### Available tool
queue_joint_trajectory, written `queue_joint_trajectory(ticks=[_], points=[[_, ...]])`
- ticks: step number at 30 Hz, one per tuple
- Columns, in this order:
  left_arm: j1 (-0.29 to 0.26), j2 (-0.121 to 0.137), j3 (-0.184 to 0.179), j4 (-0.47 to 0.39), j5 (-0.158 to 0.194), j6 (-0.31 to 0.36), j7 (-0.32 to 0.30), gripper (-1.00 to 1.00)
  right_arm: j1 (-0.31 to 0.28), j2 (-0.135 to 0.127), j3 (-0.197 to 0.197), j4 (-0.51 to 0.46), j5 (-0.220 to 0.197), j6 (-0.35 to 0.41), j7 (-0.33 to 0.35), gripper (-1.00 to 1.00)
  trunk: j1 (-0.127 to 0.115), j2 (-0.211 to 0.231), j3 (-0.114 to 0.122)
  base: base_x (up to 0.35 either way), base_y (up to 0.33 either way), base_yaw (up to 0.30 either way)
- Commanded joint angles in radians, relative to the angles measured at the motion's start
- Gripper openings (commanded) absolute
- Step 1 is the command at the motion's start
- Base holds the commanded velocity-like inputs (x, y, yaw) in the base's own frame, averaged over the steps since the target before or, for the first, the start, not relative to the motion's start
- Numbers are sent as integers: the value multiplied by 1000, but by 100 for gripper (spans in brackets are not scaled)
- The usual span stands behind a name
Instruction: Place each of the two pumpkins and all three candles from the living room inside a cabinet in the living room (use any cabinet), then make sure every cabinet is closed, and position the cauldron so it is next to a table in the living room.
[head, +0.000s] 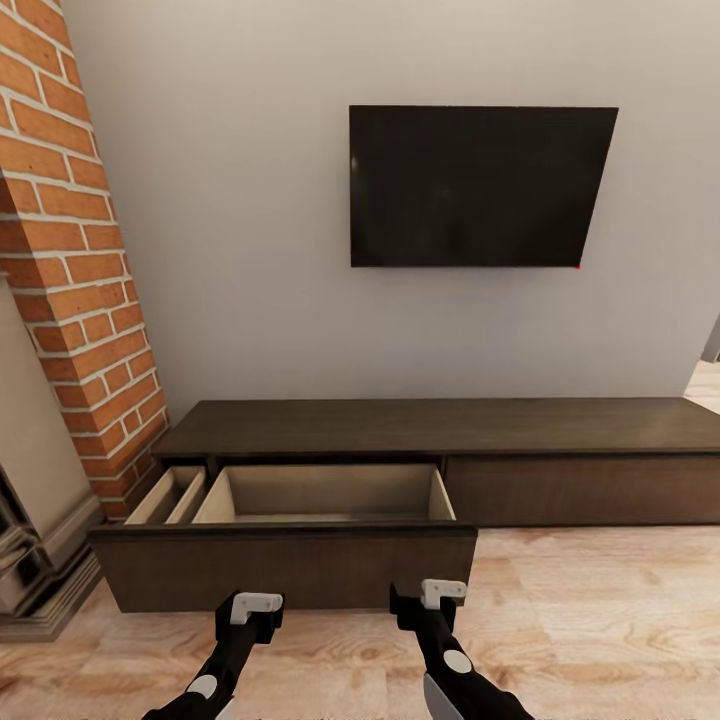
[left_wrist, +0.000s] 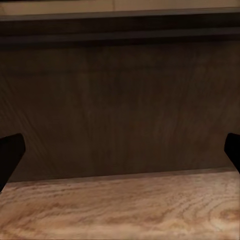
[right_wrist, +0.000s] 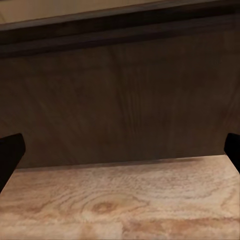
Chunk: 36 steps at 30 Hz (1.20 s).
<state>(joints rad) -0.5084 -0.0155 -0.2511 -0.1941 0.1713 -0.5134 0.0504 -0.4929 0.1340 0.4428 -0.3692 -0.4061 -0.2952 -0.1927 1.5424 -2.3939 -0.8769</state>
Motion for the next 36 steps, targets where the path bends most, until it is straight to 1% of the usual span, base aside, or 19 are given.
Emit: queue_joint_trajectory(ticks=[1, 15, 27, 36], points=[[-1, 0, -9, 1, 7, -4, 5, 100, -1, 0, 8, 0, -7, -4, -7, 100, 4, -8, -4, 0, 0, 0], [-1, 0, -8, 1, 7, -5, 5, 100, -1, 0, 10, -2, -7, -7, -7, 100, 57, -106, -48, 0, 0, 0], [-1, 0, -8, 1, 7, -5, 5, 100, -1, 0, 10, 0, -5, -6, -5, 100, 63, -109, -94, 0, 0, 0], [-1, 1, -9, 2, 6, -6, 2, 100, -1, 0, 8, 5, -7, -5, -5, 100, 63, -109, -94, 0, 0, 0]])
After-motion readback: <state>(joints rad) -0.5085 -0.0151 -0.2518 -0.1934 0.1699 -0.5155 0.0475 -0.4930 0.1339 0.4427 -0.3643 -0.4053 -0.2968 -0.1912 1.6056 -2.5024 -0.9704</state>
